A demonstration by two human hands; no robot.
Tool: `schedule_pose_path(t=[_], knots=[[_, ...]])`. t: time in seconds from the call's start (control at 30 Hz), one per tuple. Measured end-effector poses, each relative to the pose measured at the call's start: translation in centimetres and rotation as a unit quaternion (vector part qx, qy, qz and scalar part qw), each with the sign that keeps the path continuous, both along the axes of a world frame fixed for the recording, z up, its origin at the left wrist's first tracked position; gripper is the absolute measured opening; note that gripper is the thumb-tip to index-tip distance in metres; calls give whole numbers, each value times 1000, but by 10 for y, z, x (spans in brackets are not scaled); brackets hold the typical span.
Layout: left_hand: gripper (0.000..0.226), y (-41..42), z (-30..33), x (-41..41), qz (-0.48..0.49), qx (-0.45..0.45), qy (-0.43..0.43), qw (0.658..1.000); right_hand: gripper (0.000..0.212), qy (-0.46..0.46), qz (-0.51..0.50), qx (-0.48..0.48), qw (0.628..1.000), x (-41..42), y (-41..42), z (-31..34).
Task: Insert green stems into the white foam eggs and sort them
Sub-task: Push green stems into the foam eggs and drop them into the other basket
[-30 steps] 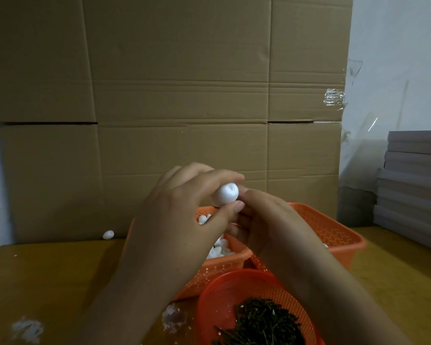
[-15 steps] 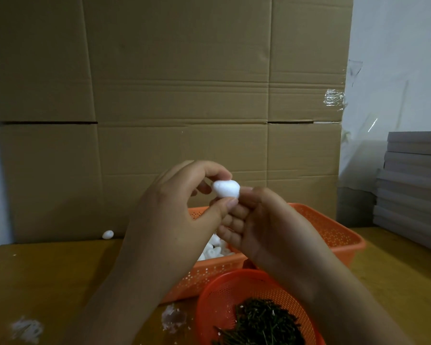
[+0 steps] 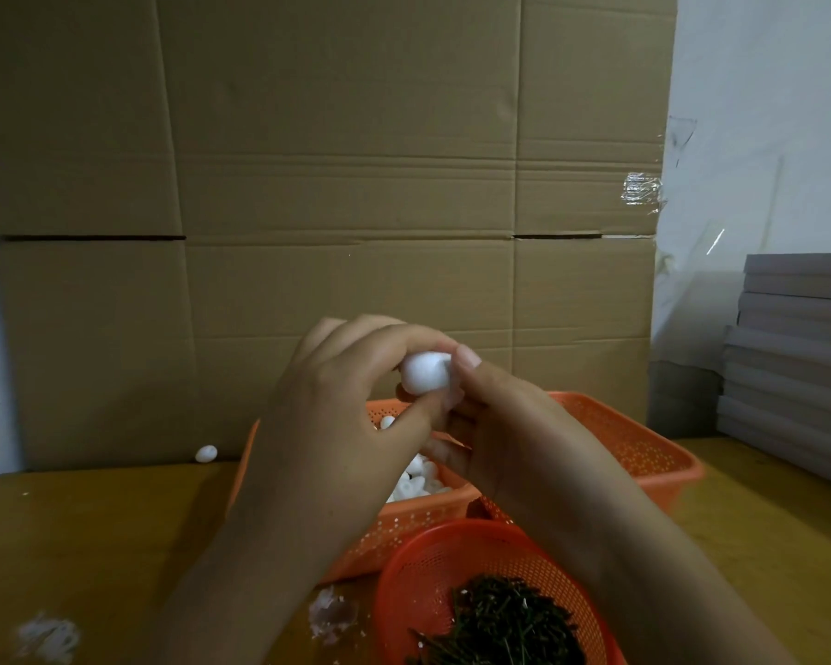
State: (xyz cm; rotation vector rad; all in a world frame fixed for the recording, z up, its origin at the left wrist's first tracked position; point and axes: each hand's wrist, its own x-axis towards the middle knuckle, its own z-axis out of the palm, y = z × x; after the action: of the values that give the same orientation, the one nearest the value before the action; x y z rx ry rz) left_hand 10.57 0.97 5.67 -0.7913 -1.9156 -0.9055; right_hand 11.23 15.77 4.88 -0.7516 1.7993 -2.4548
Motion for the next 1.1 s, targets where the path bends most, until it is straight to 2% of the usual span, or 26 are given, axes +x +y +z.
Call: schedule_pose_path(t=[0.1, 0.23, 0.33, 0.47, 0.67, 0.73, 0.83, 0.9, 1.03, 1.1], knots=[[26, -1, 0, 0, -13, 7, -15, 1000, 35, -28, 31, -46, 998, -2, 1, 0], [37, -3, -2, 4, -70, 60, -69, 993, 31, -45, 96, -109, 988, -2, 1, 1], [34, -3, -1, 4, -73, 74, -70, 992, 33, -40, 89, -95, 991, -1, 0, 2], [29, -3, 2, 5, -43, 56, -34, 997, 35, 11, -22, -19, 1000, -1, 2, 1], [36, -1, 5, 8, -83, 24, -15, 996, 38, 32, -24, -20, 999, 3, 3, 4], [44, -3, 3, 6, -78, 24, -30, 996, 40, 39, -25, -20, 999, 2, 4, 4], [68, -3, 1, 5, -70, 14, -50, 996, 40, 48, -22, -13, 999, 3, 5, 4], [74, -2, 1, 5, -67, 14, -52, 996, 40, 45, -13, -31, 998, 3, 5, 5], [60, 0, 0, 5, -98, 39, -63, 993, 37, 35, -10, -88, 995, 3, 7, 5], [47, -1, 0, 3, -132, 75, -119, 981, 38, 54, -35, -85, 994, 4, 8, 5]])
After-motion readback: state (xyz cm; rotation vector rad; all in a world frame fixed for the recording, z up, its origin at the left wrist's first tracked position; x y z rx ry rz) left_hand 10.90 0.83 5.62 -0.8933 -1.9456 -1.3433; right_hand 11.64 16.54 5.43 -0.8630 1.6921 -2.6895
